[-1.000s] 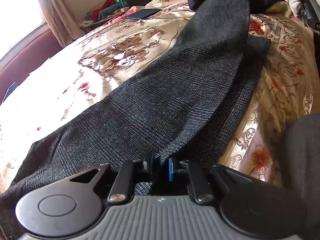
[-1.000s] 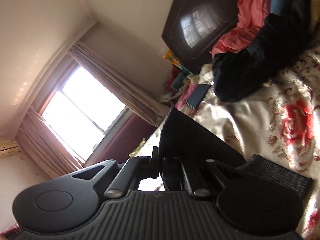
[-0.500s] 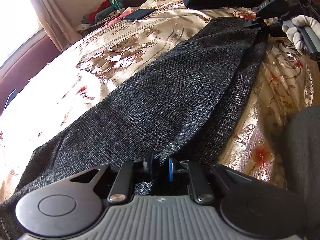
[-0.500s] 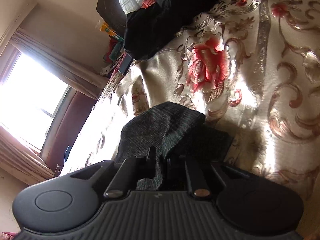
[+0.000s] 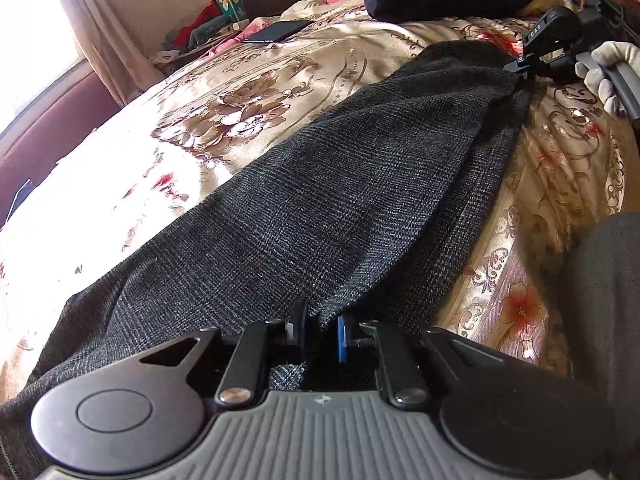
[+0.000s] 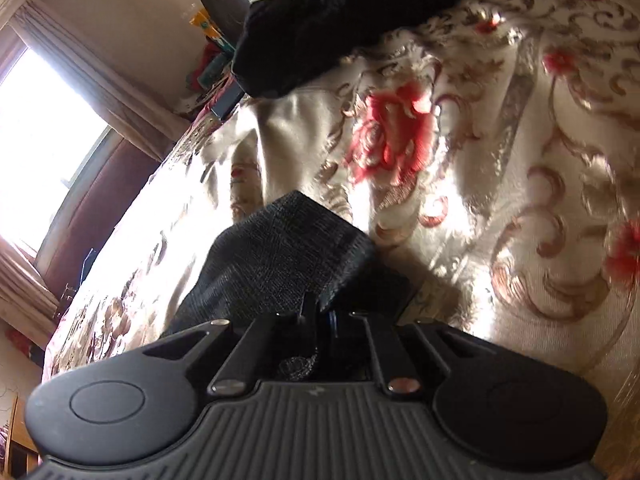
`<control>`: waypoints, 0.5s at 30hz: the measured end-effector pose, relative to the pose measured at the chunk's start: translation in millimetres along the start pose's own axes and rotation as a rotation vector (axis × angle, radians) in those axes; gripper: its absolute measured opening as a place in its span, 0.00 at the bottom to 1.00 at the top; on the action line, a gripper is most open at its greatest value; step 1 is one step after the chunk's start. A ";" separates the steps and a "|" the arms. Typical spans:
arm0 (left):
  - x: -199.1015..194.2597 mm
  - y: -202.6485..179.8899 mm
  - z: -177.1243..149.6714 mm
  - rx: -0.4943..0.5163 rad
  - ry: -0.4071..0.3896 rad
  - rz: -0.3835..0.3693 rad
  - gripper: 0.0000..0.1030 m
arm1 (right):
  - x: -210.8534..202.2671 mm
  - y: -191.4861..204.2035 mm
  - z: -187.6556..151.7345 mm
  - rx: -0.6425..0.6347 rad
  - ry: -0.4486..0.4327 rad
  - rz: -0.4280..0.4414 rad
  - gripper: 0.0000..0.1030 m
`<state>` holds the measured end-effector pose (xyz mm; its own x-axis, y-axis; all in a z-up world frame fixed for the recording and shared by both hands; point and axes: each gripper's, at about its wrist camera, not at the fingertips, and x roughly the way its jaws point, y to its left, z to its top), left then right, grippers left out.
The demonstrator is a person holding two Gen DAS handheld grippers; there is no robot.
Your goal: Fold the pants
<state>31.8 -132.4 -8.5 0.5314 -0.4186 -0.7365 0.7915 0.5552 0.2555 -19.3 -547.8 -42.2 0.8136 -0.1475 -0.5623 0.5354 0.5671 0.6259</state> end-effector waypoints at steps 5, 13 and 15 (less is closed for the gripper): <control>-0.7 -1.6 1.4 0.010 0.006 0.003 0.27 | -1.1 -1.0 4.6 0.069 -0.041 0.058 0.31; -6.0 1.6 -2.8 -0.020 -0.009 -0.003 0.26 | -10.1 19.3 15.1 -0.051 -0.085 -0.116 0.08; -7.5 2.8 -5.3 -0.024 -0.012 -0.005 0.27 | -17.4 20.9 13.0 -0.066 -0.083 -0.108 0.14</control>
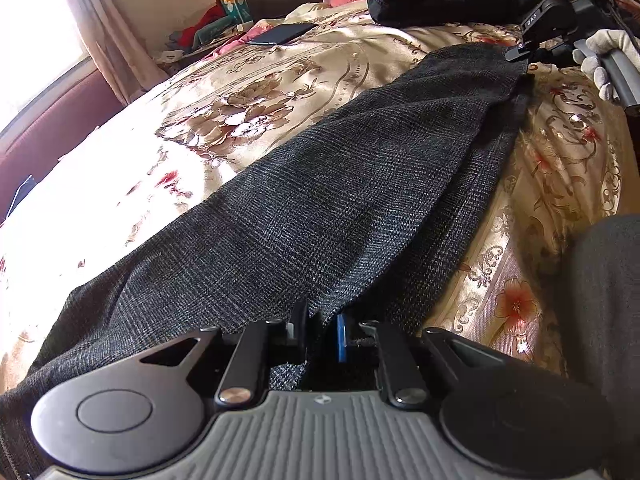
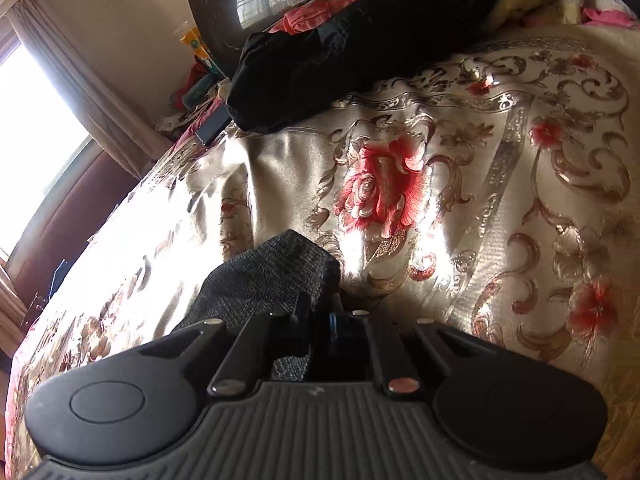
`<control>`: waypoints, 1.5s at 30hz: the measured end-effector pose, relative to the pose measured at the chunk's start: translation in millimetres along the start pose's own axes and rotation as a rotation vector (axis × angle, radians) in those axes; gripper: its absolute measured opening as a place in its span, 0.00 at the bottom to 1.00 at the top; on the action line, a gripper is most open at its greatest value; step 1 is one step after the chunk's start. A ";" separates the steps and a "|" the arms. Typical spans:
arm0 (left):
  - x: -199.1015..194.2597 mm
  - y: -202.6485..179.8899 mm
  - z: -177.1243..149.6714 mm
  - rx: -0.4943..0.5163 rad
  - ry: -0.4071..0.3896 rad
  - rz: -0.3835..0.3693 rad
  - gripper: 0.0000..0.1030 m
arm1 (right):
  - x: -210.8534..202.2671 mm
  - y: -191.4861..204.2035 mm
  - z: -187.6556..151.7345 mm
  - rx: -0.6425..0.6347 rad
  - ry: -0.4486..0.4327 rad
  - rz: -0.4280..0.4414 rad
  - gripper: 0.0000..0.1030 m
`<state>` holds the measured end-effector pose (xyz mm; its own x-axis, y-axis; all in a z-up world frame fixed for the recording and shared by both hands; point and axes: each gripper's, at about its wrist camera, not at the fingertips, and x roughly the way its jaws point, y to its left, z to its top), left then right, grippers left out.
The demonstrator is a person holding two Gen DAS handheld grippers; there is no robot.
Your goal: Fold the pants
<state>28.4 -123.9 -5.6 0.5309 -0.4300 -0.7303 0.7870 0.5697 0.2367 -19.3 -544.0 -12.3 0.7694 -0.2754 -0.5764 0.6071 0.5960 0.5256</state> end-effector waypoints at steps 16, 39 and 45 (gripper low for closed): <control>-6.9 18.4 -13.1 -0.055 -0.031 0.008 0.32 | -64.7 187.2 -172.7 -1.092 0.174 0.385 0.37; -31.4 20.1 -36.6 -0.078 -0.005 -0.083 0.28 | -65.4 237.0 -271.5 -1.496 0.349 0.480 0.07; -77.6 54.5 -56.5 -0.146 -0.035 0.016 0.33 | -88.8 252.3 -245.9 -1.460 0.292 0.509 0.12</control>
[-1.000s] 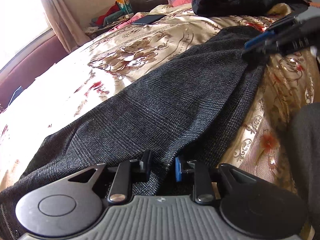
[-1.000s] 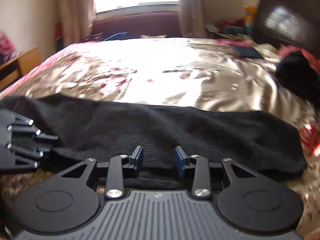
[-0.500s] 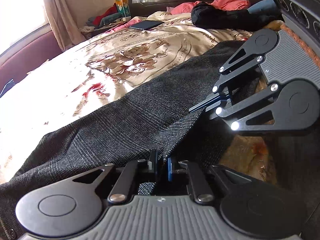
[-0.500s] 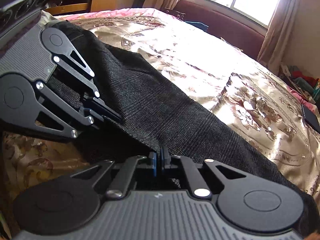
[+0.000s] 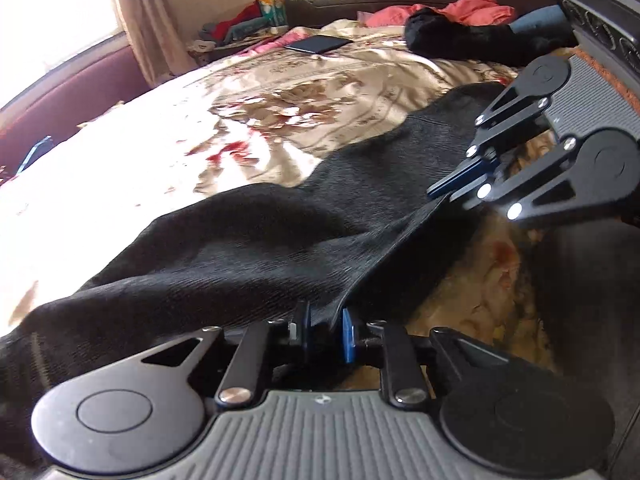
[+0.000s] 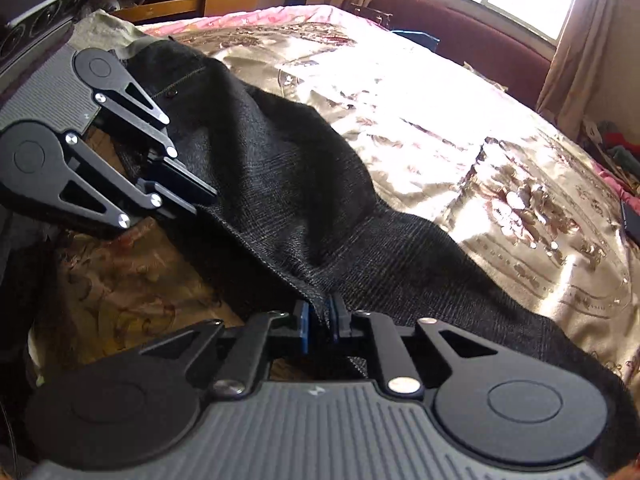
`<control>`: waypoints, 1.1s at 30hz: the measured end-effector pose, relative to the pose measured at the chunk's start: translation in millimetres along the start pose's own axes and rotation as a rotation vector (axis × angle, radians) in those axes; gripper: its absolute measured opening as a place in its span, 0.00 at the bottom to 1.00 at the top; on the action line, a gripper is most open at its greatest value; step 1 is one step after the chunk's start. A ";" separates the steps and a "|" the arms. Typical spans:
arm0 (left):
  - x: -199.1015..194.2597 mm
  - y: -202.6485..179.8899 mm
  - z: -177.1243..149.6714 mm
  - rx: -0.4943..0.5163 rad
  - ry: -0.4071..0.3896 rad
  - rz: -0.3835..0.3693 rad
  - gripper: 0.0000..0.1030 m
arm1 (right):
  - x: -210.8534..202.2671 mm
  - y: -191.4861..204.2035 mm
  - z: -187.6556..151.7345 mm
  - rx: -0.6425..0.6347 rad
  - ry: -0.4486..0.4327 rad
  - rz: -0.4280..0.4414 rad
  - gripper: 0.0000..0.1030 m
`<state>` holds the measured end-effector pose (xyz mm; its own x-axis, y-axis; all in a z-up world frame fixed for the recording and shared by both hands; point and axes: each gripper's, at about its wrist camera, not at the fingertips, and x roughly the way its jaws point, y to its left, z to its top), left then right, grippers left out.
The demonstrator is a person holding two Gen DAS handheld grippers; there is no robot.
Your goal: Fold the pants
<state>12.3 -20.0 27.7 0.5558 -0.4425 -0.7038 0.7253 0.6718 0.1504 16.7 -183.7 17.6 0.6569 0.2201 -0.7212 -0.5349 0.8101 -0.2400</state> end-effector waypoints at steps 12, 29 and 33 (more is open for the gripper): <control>-65.0 119.8 -82.7 -0.228 0.117 0.447 0.38 | 37.3 59.4 53.8 -0.115 0.001 0.142 0.22; -19.8 56.9 -10.6 -0.103 0.009 0.274 0.39 | -25.4 -79.3 -58.3 0.672 0.013 -0.210 0.25; 26.5 -0.5 30.8 -0.002 -0.003 0.090 0.39 | -64.0 -142.6 -140.0 1.057 -0.066 -0.359 0.28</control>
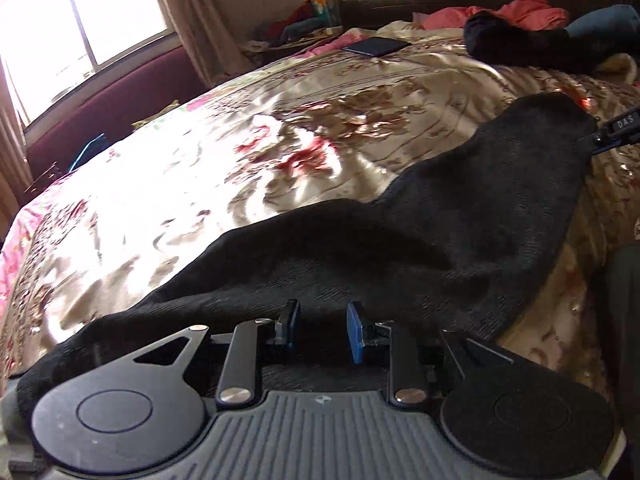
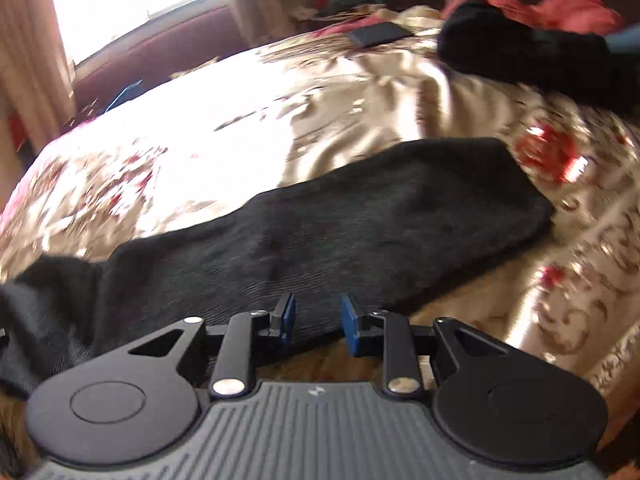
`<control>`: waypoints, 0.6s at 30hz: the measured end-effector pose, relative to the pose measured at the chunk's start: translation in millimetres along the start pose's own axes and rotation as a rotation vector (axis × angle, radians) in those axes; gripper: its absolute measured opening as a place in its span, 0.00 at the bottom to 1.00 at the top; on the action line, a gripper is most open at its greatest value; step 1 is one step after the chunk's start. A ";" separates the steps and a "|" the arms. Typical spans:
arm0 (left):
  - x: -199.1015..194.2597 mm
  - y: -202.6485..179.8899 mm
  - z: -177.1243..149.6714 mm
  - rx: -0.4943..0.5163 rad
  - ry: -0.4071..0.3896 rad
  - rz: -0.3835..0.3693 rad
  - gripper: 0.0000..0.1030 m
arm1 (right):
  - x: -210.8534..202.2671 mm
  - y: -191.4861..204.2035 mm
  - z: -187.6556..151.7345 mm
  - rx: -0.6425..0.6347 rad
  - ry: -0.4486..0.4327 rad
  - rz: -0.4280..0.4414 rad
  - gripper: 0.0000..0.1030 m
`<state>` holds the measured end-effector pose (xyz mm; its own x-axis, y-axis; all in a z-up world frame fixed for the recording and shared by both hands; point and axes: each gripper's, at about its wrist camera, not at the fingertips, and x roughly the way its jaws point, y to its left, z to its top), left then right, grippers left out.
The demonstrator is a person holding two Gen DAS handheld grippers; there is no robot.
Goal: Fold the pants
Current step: 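Fold the trousers over with the right gripper while the left gripper holds the leg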
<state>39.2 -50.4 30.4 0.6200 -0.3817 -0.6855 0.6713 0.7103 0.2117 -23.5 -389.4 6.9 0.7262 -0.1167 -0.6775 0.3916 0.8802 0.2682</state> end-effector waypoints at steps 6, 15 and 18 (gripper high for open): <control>27.1 -74.6 47.3 0.172 -0.022 -0.149 0.39 | 4.7 -102.3 12.0 0.430 -0.128 0.037 0.28; 54.2 -114.6 76.0 0.207 -0.006 -0.235 0.40 | 18.3 -143.9 5.2 0.591 -0.173 0.160 0.25; 62.7 -129.7 81.9 0.219 -0.011 -0.256 0.40 | 26.4 -145.5 15.3 0.587 -0.166 0.123 0.24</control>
<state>24.3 -214.8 17.0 0.4233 -0.5384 -0.7287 0.8764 0.4473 0.1786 -52.6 -527.6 -39.5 0.8458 -0.1420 -0.5143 0.5101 0.4974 0.7017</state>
